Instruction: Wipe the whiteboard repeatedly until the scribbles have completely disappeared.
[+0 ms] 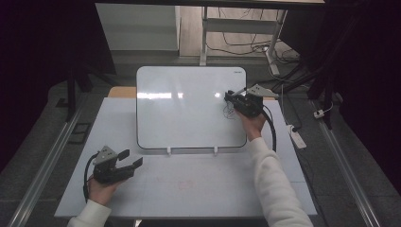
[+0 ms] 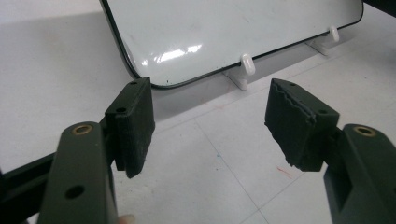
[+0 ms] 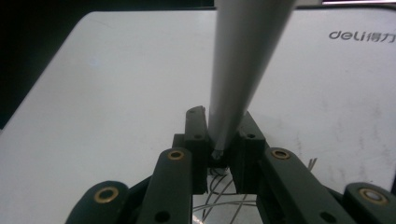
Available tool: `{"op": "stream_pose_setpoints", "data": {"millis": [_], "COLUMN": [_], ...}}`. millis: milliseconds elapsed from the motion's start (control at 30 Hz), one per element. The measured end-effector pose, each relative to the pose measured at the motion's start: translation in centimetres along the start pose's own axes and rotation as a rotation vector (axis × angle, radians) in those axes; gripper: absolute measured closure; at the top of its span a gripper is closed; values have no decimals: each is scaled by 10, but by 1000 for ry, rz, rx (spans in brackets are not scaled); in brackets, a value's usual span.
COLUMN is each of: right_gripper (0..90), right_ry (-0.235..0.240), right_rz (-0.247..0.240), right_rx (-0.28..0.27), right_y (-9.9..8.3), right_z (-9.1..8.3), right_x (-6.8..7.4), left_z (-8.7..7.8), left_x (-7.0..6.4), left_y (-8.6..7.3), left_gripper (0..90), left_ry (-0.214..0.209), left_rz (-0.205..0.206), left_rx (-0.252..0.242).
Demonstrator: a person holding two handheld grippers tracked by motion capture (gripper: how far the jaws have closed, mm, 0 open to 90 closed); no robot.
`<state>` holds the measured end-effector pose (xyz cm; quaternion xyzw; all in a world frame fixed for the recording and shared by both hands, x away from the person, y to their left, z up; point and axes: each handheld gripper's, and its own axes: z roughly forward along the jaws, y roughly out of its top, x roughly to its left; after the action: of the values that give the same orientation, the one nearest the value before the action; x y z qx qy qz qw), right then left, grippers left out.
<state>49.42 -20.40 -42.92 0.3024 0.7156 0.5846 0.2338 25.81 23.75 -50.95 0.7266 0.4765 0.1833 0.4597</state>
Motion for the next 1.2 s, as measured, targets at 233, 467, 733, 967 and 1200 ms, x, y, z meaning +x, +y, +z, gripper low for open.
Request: {"op": "stream_pose_setpoints", "data": {"millis": [233,467,733,967,1200], "right_gripper": [787,787,786,786,786], "right_ry": [-110,-126,-87,-18,-63], "right_rz": [71,73,10,-31,52], "right_rx": [-53,-45,-5,33,-16], "right_y": [8,9,4,-3,-1], "right_z": [-12,-21,-19,-11,-13], "right_x": [-24,-33,-20,-3,-12], "left_z": [-2,-2,-1,-1,-2], "left_x": [1,-1,0,0,-1], "left_y": [0,0,-1,-1,-1], "left_gripper": [336,336,335,335,335], "left_ry": [-3,-3,-8,-12,-13], "left_rz": [-2,2,-5,-8,-6], "left_rx": [-7,-6,-3,-3,-8]}}
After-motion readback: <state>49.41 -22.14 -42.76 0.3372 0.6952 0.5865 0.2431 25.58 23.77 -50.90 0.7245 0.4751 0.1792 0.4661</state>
